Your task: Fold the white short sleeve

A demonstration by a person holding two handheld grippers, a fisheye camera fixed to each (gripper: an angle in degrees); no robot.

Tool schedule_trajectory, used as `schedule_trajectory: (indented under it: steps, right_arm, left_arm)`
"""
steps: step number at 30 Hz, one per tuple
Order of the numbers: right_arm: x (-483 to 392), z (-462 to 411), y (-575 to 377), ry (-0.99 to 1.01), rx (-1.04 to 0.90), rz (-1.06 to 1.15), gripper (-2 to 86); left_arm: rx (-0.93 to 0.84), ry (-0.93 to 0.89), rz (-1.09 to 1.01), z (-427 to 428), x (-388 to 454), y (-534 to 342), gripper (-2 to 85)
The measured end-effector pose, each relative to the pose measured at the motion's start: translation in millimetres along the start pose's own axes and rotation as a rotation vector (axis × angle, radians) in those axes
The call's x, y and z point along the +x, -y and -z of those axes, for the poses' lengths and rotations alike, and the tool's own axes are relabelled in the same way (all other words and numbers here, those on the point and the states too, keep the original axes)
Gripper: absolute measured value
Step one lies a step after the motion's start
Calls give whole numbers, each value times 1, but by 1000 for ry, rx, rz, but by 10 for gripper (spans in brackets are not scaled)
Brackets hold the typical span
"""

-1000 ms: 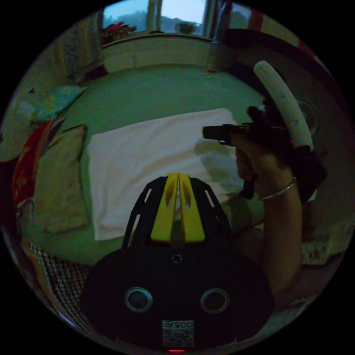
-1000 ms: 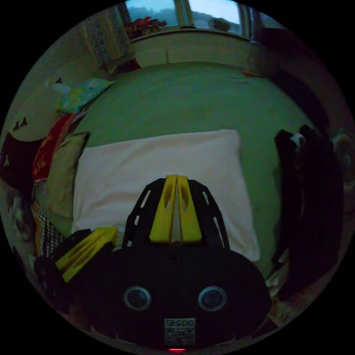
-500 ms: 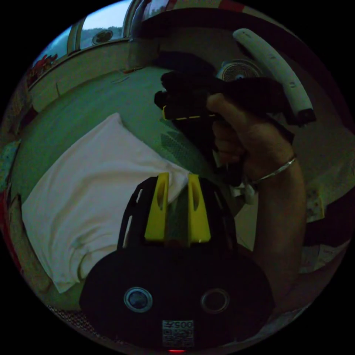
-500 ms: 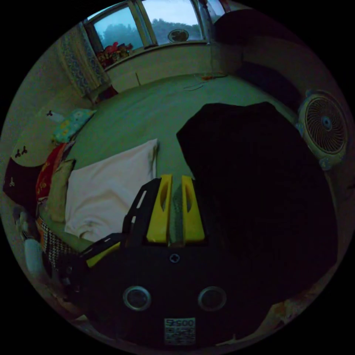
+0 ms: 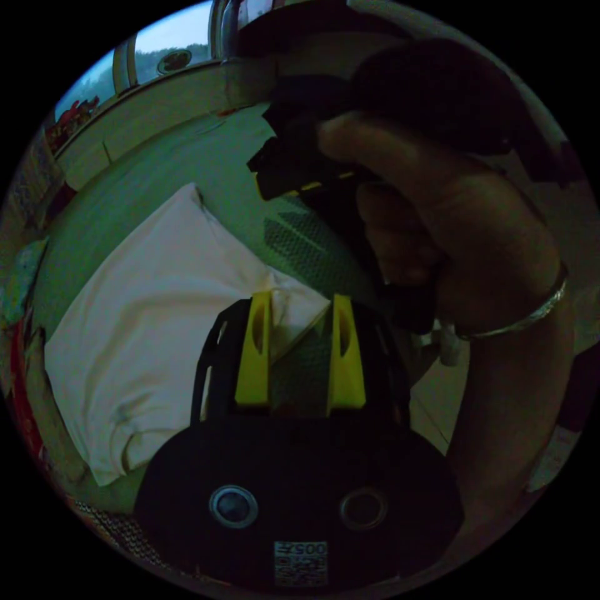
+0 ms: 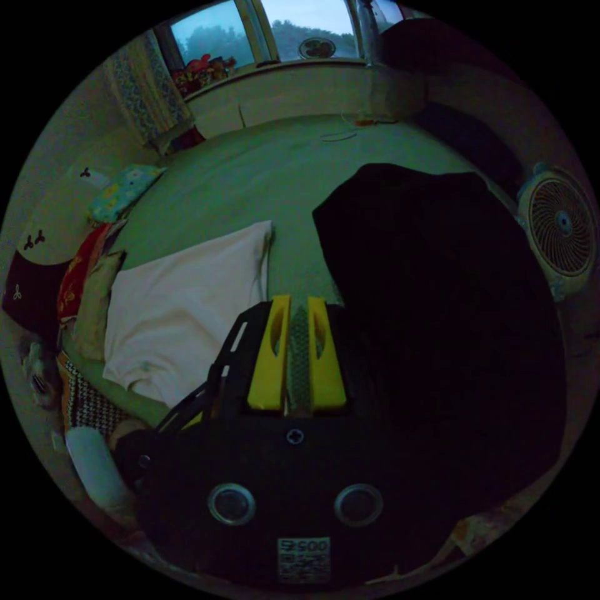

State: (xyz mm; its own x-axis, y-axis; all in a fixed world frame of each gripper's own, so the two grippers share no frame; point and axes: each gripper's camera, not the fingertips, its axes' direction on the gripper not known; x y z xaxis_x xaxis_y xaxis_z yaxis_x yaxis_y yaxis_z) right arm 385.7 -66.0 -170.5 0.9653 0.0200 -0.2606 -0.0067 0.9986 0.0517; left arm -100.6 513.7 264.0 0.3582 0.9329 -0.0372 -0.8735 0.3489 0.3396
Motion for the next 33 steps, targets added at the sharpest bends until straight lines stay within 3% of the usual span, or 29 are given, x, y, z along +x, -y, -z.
schedule_trajectory:
  steps: [5,7,19,33]
  right_arm:
    - [28,-4,0,-13,-22,-9,23]
    - [37,-6,0,-11,-27,-20,23]
    - [65,-30,15,87,-51,-3,78]
    - [93,-77,47,198,-57,-69,113]
  left_arm:
    - [9,39,70,-1,1,6,67]
    - [10,-22,42,1,-1,9,60]
    - [210,-140,24,31,-27,-14,54]
    - [181,-238,58,34,-67,-27,53]
